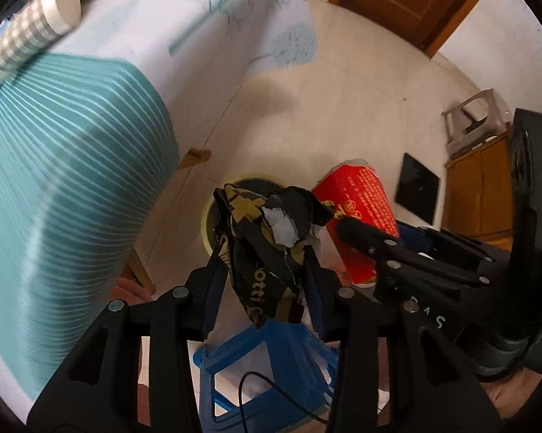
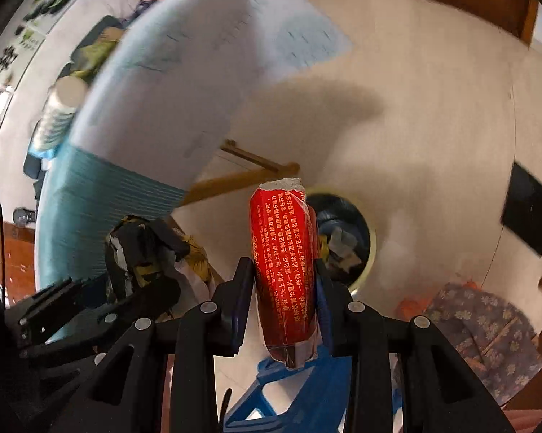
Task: Collect trash
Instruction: 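Carry the red box and black-and-yellow wrapper over the black trash bin, then open the left gripper to drop the wrapper while the right gripper releases the red box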
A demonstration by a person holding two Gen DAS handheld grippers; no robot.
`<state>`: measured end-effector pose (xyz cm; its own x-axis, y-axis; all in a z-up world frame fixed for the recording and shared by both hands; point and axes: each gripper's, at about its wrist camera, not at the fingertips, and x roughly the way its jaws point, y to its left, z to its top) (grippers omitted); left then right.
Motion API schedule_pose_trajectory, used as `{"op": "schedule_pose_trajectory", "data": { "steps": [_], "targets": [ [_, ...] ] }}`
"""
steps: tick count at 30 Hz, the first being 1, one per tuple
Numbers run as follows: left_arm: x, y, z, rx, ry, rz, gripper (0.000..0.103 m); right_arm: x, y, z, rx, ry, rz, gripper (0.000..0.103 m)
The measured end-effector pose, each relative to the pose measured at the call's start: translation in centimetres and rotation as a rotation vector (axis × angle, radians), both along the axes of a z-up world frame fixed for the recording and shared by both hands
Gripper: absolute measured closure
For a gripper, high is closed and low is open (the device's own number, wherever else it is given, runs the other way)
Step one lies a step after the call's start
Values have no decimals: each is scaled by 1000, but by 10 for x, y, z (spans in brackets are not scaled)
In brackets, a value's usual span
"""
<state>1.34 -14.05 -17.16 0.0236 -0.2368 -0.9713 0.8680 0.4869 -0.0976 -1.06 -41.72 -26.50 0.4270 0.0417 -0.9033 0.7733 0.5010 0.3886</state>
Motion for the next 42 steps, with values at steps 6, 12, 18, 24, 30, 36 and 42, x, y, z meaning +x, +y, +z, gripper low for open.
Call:
{"op": "schedule_pose_trajectory", "data": {
  "steps": [6,12,18,24,30,36,42],
  "targets": [
    [-3,-17,-54,80,-11,5,66,10,-21,-55,29,63,-28,71],
    [-6,-35,-93,146,-52,-38,66,8,-39,-105,123,105,-86,70],
    [-7,-52,-117,175,-43,-67,65,2,-48,-132,170,133,-124,70],
    [-4,-71,-138,192,-37,-88,64,2,-51,-139,184,126,-138,70],
    [6,-84,-159,225,-34,-74,59,1,-55,-146,198,121,-151,70],
    [18,-82,-168,233,-49,-52,46,1,-58,-151,207,118,-166,69],
    [24,-81,-168,229,-58,-33,42,4,-59,-152,213,116,-163,69]
  ]
}}
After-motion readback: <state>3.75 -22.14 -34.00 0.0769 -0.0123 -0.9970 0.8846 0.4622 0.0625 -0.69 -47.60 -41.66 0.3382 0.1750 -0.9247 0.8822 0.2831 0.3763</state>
